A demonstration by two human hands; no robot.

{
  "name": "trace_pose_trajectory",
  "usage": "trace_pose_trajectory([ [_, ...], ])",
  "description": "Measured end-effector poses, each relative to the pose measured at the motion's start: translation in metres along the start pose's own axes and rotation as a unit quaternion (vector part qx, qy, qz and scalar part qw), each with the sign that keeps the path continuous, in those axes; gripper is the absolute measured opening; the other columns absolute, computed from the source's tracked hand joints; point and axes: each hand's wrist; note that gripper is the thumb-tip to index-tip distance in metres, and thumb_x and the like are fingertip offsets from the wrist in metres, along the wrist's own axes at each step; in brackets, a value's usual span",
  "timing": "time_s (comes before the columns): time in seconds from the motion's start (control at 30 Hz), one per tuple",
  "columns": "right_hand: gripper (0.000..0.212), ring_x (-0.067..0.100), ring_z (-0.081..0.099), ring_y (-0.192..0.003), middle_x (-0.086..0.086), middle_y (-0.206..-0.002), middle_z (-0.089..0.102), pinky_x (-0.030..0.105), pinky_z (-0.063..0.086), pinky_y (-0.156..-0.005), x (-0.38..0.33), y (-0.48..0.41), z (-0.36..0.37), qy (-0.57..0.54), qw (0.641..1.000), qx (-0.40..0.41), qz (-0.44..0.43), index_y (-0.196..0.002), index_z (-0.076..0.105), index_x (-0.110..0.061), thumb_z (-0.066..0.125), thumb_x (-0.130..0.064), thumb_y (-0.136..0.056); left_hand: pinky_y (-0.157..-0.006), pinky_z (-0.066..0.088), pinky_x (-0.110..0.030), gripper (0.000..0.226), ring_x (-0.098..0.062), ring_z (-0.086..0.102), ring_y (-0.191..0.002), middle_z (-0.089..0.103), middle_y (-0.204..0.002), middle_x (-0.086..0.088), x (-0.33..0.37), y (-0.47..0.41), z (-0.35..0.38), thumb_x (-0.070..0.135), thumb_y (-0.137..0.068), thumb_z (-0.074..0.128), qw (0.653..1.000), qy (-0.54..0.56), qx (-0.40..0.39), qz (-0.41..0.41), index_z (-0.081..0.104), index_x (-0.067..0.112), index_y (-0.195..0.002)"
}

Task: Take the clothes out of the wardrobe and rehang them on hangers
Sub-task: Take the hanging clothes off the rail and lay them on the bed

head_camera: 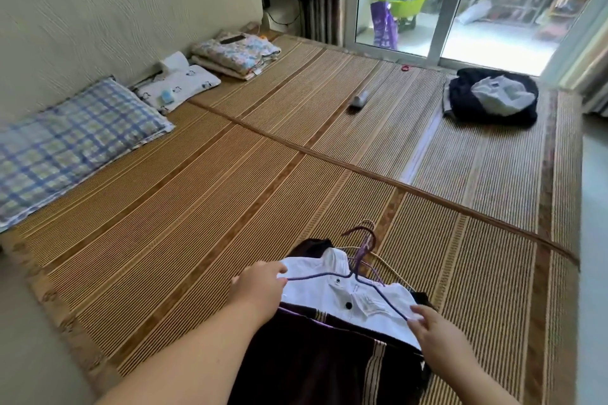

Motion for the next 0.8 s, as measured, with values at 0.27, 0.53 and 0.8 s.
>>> trace_pose_trajectory([
  [0.27,0.054,0.012,0.038,-0.133,-0.007,-0.145,0.039,0.025,0.031,-0.105,-0.084,0.033,-0.005,0.115,0.976,-0.038,-0.179,-0.145,0.032,-0.030,0.049,-0.036,-0.095,-0.114,0.025,-0.038,0.049,-0.013,0.030,-0.137,0.033,-0.149,0.005,-0.012,0.048,-0.037,0.036,-0.093,0.046,0.999,0.001,0.013,0.050,0.038,0.032,-0.142],
  [0.53,0.047,0.015,0.045,-0.126,-0.006,-0.141,0.042,0.030,0.038,-0.104,-0.251,0.136,-0.001,0.169,0.886,-0.030,-0.431,-0.139,0.042,-0.035,0.052,-0.038,-0.093,-0.115,0.016,-0.046,0.051,-0.014,0.023,-0.141,0.026,-0.153,0.007,-0.062,0.167,-0.144,0.042,-0.094,0.047,0.992,-0.036,0.105,0.054,0.033,0.036,-0.143],
  [0.8,0.047,0.013,0.042,-0.130,-0.012,-0.143,0.039,0.035,0.037,-0.108,-0.406,0.343,0.052,0.167,0.723,-0.017,-0.670,-0.139,0.037,-0.042,0.050,-0.044,-0.093,-0.114,0.022,-0.043,0.058,-0.017,0.023,-0.141,0.024,-0.155,0.004,-0.184,0.368,-0.262,0.046,-0.089,0.051,0.941,-0.119,0.309,-0.072,0.031,0.035,-0.143],
])
Point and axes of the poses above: each hand's wrist, its own y-axis away from the middle knuckle, its own z-axis out of the palm, x = y × z
